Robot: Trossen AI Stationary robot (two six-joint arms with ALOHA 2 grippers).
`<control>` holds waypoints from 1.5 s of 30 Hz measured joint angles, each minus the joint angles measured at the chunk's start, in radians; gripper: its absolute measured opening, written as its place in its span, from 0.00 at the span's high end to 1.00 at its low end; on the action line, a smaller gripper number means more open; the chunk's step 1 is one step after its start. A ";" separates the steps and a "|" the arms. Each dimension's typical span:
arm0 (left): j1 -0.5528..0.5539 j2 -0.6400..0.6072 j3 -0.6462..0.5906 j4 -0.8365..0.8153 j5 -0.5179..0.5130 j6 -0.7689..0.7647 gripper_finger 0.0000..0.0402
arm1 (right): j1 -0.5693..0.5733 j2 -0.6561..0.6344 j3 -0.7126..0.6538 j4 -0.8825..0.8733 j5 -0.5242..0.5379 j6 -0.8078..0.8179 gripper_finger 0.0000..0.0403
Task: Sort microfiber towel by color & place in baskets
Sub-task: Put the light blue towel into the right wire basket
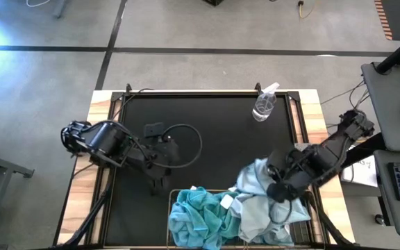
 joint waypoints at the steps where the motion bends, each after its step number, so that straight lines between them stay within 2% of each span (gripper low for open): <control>1: 0.000 -0.004 0.000 -0.001 -0.008 0.002 0.58 | 0.023 0.006 -0.002 0.005 -0.019 0.014 0.98; 5: 0.000 -0.025 -0.005 0.000 -0.038 0.027 0.58 | 0.145 0.030 -0.003 0.061 -0.085 0.076 0.98; 12: 0.000 -0.043 -0.008 -0.001 -0.079 0.040 0.58 | 0.363 0.058 -0.003 0.316 -0.075 0.079 0.98; 19: 0.000 -0.044 -0.008 0.000 -0.124 0.079 0.58 | 0.510 0.071 -0.003 0.495 0.068 0.005 0.98; 24: 0.001 -0.044 -0.008 0.000 -0.154 0.100 0.58 | 0.566 0.073 -0.003 0.524 0.209 -0.020 0.98; 28: 0.001 -0.044 -0.008 0.000 -0.156 0.112 0.58 | 0.575 0.074 -0.003 0.523 0.259 0.012 0.98; 33: 0.001 -0.044 -0.008 0.000 -0.156 0.112 0.58 | 0.575 0.092 -0.004 0.501 0.271 0.166 0.98; 38: 0.001 -0.044 -0.008 0.000 -0.156 0.118 0.58 | 0.575 0.118 -0.005 0.372 0.246 0.417 0.98; 45: 0.001 -0.044 -0.008 0.000 -0.156 0.136 0.58 | 0.575 0.154 -0.005 0.187 0.048 0.791 0.98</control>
